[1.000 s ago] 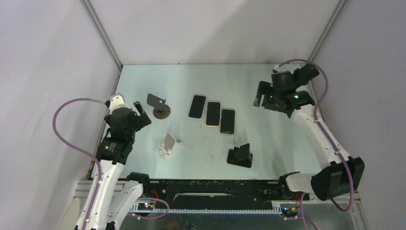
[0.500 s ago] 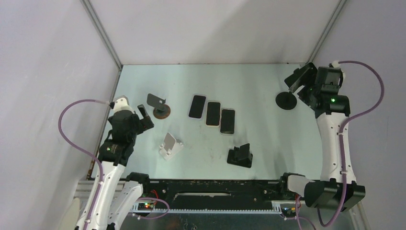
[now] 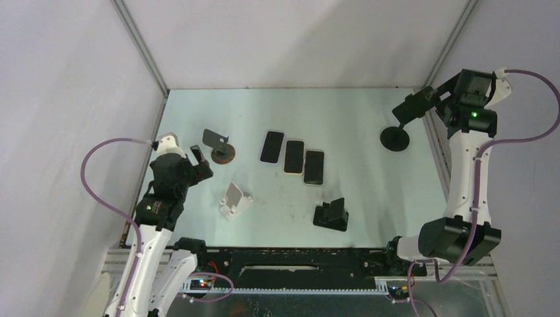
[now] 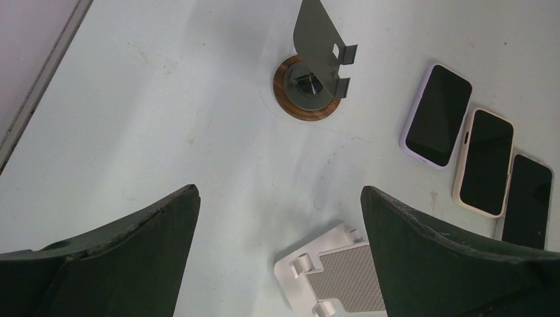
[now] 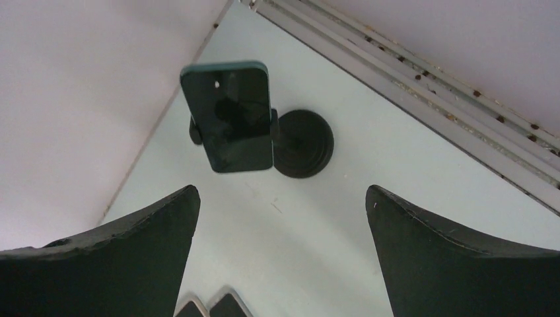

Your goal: Remove the phone from the phone stand

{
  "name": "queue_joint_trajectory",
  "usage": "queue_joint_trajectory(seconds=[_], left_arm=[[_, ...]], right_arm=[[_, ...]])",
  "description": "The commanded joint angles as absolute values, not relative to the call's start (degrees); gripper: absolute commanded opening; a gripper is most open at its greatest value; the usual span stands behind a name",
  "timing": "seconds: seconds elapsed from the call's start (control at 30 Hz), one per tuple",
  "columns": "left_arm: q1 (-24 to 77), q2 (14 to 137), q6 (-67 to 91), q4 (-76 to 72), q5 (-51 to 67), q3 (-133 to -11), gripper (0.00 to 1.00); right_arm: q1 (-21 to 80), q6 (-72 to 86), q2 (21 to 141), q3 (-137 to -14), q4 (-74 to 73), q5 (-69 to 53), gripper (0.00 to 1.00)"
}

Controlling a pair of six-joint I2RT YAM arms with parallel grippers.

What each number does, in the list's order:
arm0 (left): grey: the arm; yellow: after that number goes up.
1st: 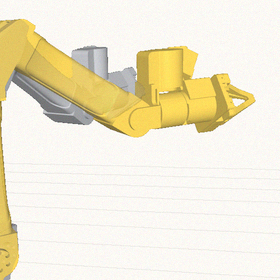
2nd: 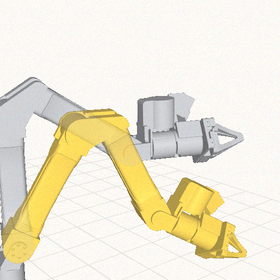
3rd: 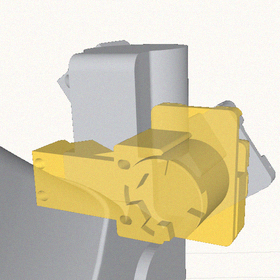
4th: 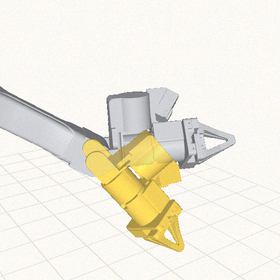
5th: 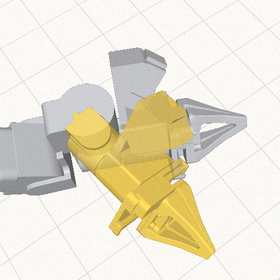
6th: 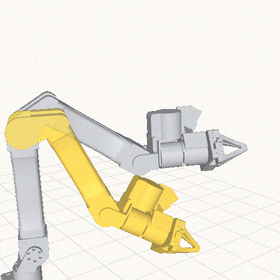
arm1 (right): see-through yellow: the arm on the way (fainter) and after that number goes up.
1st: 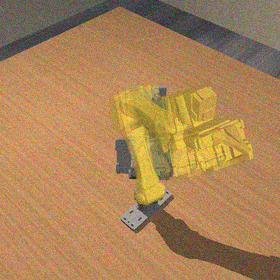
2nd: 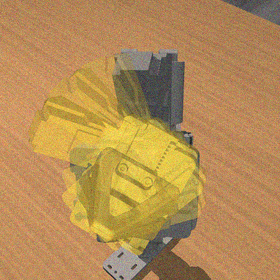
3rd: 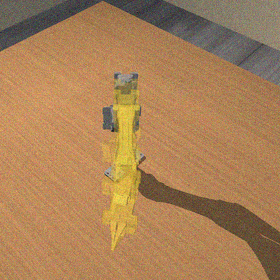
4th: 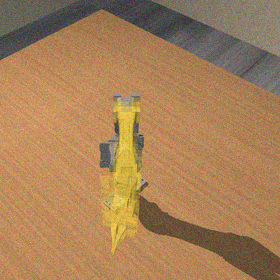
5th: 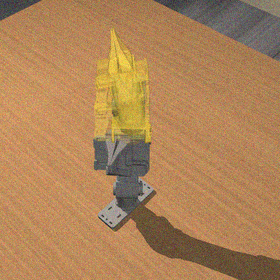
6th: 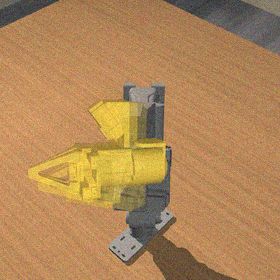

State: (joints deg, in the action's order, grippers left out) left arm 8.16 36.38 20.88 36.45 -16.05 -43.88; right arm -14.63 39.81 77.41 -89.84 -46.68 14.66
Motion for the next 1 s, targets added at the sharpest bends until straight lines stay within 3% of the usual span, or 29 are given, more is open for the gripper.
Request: queue_joint_trajectory(seconds=[0.0,0.6,0.97], left_arm=[[7.9,35.8,19.3,34.6,-15.0,-43.9,1.00],[7.8,35.0,18.6,34.6,-16.0,-44.1,1.00],[7.8,34.8,18.4,34.6,-15.8,-44.0,1.00]], right_arm=[[-15.3,42.4,81.8,-95.1,-43.5,17.4,0.99],[-14.9,43.9,93.6,-102.5,-39.4,13.1,0.99],[-12.6,44.8,100.6,-107.1,-40.3,16.4,0.99]])
